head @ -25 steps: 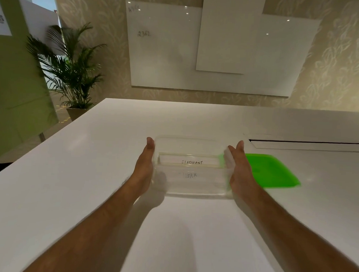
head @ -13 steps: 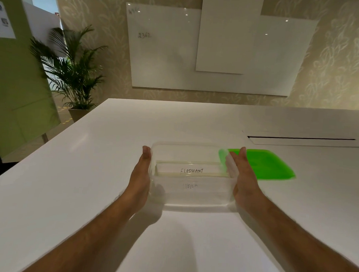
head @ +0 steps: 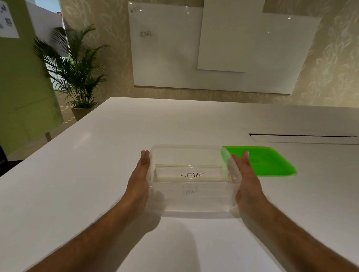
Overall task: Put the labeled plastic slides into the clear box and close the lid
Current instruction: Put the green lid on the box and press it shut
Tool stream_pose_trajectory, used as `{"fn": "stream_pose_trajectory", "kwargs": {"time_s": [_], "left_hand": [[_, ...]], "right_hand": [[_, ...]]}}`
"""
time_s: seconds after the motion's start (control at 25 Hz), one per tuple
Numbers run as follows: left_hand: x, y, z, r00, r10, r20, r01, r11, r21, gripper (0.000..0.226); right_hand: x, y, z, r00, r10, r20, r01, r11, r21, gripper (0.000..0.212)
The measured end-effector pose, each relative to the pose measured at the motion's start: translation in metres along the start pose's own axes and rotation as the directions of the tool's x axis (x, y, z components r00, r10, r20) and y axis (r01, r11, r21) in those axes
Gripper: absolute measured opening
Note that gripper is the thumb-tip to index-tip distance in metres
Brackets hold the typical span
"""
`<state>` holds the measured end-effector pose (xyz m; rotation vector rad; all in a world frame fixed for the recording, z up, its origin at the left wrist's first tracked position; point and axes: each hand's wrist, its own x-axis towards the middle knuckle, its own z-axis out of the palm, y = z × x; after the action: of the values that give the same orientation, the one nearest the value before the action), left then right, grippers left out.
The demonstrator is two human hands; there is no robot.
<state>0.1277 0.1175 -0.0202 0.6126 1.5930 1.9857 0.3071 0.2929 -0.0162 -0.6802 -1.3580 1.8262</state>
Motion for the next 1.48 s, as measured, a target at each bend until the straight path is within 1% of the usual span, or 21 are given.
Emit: {"fn": "stream_pose_trajectory", "kwargs": {"time_s": [0.08,0.16,0.2,0.24,0.28,0.32,0.36,0.4,0.48,0.56,0.6,0.64,0.72,0.8,0.92,1.08,1.16,1.36,1.44,1.48], "left_hand": [[-0.001,0.001,0.001,1.0,-0.006,0.01,0.006,1.0,0.013,0.063],[-0.003,0.005,0.0,0.999,0.004,0.036,-0.005,0.999,0.04,0.046],[-0.004,0.008,-0.002,0.998,0.008,0.056,-0.012,0.997,0.07,0.045],[-0.003,0.013,-0.004,0.997,0.003,0.077,-0.012,0.993,0.12,0.054],[-0.001,0.018,-0.007,0.997,0.009,0.077,-0.026,0.976,0.216,0.069],[0.003,0.024,-0.01,0.998,0.029,0.063,-0.05,0.93,0.365,0.083],[0.006,0.031,-0.011,0.997,0.053,0.064,-0.078,0.858,0.508,0.09],[0.009,0.038,-0.01,0.993,0.077,0.09,-0.116,0.777,0.619,0.093],[0.019,0.05,-0.005,0.976,0.104,0.19,-0.214,0.597,0.774,0.097],[0.029,0.061,0.008,0.955,0.124,0.268,-0.295,0.388,0.873,0.102],[0.033,0.065,0.018,0.945,0.135,0.297,-0.325,0.309,0.894,0.103],[0.037,0.068,0.029,0.936,0.145,0.321,-0.349,0.252,0.903,0.104],[0.042,0.071,0.057,0.917,0.157,0.366,-0.392,0.184,0.901,0.102],[0.047,0.069,0.087,0.898,0.17,0.406,-0.431,0.151,0.89,0.096],[0.052,0.064,0.134,0.882,0.168,0.44,-0.463,0.135,0.876,0.095],[0.053,0.053,0.196,0.878,0.143,0.456,-0.477,0.192,0.858,0.096],[0.051,0.046,0.225,0.877,0.128,0.463,-0.48,0.202,0.853,0.097],[0.045,0.025,0.287,0.881,0.116,0.459,-0.473,0.164,0.866,0.096],[0.044,0.015,0.305,0.899,0.081,0.43,-0.438,0.187,0.879,0.097],[0.043,0.011,0.315,0.91,0.055,0.41,-0.412,0.219,0.884,0.099]], "right_hand": [[-0.002,-0.002,0.0,0.999,0.003,0.033,-0.002,0.999,-0.034,0.046],[-0.003,-0.005,-0.002,0.996,0.0,0.092,0.006,0.998,-0.057,0.05],[-0.003,-0.007,-0.004,0.995,-0.01,0.102,0.019,0.996,-0.087,0.053],[-0.002,-0.01,-0.007,0.994,-0.032,0.1,0.047,0.987,-0.155,0.055],[0.0,-0.014,-0.011,0.993,-0.073,0.097,0.096,0.961,-0.261,0.061],[0.004,-0.019,-0.017,0.987,-0.126,0.103,0.157,0.902,-0.403,0.069],[0.008,-0.026,-0.021,0.98,-0.157,0.118,0.197,0.81,-0.553,0.076],[0.013,-0.033,-0.024,0.976,-0.172,0.137,0.218,0.697,-0.683,0.08],[0.026,-0.045,-0.033,0.96,-0.191,0.203,0.271,0.471,-0.84,0.084],[0.039,-0.055,-0.043,0.939,-0.205,0.277,0.329,0.293,-0.898,0.086],[0.045,-0.06,-0.048,0.933,-0.201,0.297,0.339,0.226,-0.913,0.087],[0.051,-0.064,-0.054,0.931,-0.197,0.308,0.34,0.161,-0.926,0.088],[0.06,-0.071,-0.066,0.932,-0.195,0.305,0.322,0.059,-0.945,0.09],[0.067,-0.076,-0.079,0.931,-0.221,0.292,0.3,0.004,-0.954,0.092],[0.073,-0.083,-0.102,0.929,-0.243,0.278,0.273,-0.056,-0.96,0.094],[0.079,-0.094,-0.14,0.936,-0.273,0.223,0.204,-0.098,-0.974,0.095],[0.079,-0.099,-0.159,0.939,-0.283,0.197,0.173,-0.108,-0.979,0.095],[0.081,-0.104,-0.201,0.949,-0.28,0.147,0.119,-0.114,-0.986,0.092],[0.084,-0.102,-0.214,0.954,-0.268,0.133,0.102,-0.126,-0.987,0.091],[0.086,-0.101,-0.221,0.958,-0.259,0.124,0.094,-0.127,-0.987,0.091]]}}
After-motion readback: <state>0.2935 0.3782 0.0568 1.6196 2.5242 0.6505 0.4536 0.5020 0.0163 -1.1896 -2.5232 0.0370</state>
